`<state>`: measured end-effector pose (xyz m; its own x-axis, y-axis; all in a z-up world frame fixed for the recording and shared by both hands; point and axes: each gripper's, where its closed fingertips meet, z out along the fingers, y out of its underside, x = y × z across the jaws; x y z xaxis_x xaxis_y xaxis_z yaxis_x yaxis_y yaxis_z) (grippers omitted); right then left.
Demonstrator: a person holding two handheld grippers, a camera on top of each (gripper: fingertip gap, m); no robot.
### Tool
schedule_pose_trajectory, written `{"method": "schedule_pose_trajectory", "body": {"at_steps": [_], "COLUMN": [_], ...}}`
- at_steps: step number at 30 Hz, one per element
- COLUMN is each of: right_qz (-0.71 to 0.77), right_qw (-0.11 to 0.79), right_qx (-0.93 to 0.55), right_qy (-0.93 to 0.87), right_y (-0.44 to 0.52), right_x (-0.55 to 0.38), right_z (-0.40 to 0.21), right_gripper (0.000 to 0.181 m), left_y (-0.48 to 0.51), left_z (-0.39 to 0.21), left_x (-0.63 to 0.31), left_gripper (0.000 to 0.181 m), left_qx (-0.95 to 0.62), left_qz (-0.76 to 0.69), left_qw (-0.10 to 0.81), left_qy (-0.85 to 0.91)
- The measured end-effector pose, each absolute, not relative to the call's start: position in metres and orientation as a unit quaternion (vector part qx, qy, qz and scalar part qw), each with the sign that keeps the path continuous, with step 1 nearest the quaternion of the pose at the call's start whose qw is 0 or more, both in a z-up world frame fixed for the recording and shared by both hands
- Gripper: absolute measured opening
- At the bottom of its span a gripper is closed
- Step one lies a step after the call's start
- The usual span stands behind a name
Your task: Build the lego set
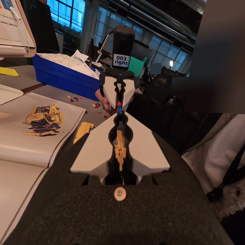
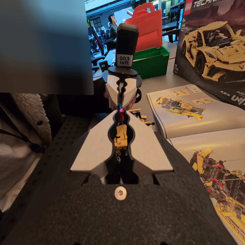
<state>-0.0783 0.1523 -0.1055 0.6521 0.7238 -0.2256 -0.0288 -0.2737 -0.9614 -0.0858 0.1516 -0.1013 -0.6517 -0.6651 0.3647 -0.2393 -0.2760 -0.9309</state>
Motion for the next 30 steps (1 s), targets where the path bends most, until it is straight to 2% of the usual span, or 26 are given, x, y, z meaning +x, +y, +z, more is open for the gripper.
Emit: {"method": "schedule_pose_trajectory", "body": {"at_steps": [30], "right_qz": [0.358], "right_qw": [0.571], "right_qx": [-0.705], "right_qy": [-0.219], "right_y": [0.1569], "right_x": [-0.0752], "right_z": [-0.0974], "right_gripper": [0.006], "left_y": [0.1576], "left_z": [-0.0935], "left_x": [-0.0813], "left_gripper": [0.004], "left_qx": [-0.394], "left_qz": [-0.710], "left_qw": [0.173], "left_qy": [0.557]}}
